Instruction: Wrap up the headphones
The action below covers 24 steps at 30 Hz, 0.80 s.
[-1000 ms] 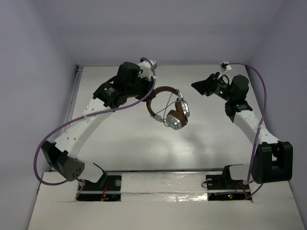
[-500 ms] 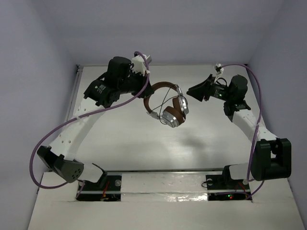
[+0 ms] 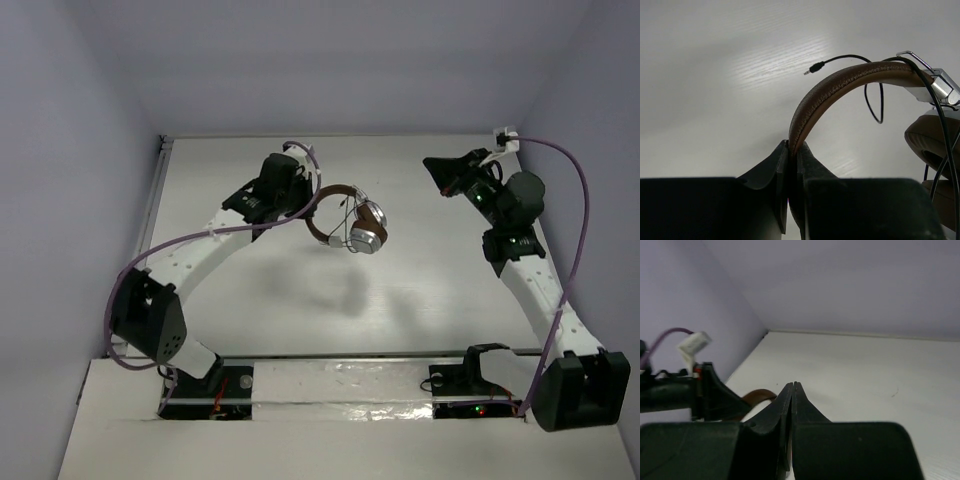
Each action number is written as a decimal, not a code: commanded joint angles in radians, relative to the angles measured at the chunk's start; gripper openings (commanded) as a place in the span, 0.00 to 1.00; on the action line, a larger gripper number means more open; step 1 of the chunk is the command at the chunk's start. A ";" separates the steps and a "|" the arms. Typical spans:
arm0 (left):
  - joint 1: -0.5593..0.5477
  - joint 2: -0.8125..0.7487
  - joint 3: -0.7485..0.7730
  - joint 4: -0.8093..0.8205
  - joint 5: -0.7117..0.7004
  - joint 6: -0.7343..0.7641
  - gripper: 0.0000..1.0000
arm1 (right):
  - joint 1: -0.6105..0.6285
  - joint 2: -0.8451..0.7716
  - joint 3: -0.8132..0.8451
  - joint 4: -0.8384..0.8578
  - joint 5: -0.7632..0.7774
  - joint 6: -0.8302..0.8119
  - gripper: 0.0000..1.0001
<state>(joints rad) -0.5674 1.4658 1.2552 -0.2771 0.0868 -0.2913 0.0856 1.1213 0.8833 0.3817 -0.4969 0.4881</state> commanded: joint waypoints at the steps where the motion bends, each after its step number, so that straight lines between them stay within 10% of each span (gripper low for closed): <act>1: -0.006 0.042 -0.016 0.264 -0.062 -0.066 0.00 | 0.002 -0.067 -0.033 0.065 0.089 0.020 0.01; 18: -0.025 0.430 -0.039 0.633 -0.222 -0.069 0.00 | 0.002 -0.078 -0.076 0.117 0.046 0.012 0.05; 24: -0.025 0.492 -0.027 0.628 -0.262 -0.074 0.14 | 0.002 -0.094 -0.073 0.117 0.038 0.033 0.27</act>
<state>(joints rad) -0.5877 1.9705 1.2007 0.2596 -0.1429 -0.3397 0.0860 1.0428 0.8047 0.4328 -0.4454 0.5098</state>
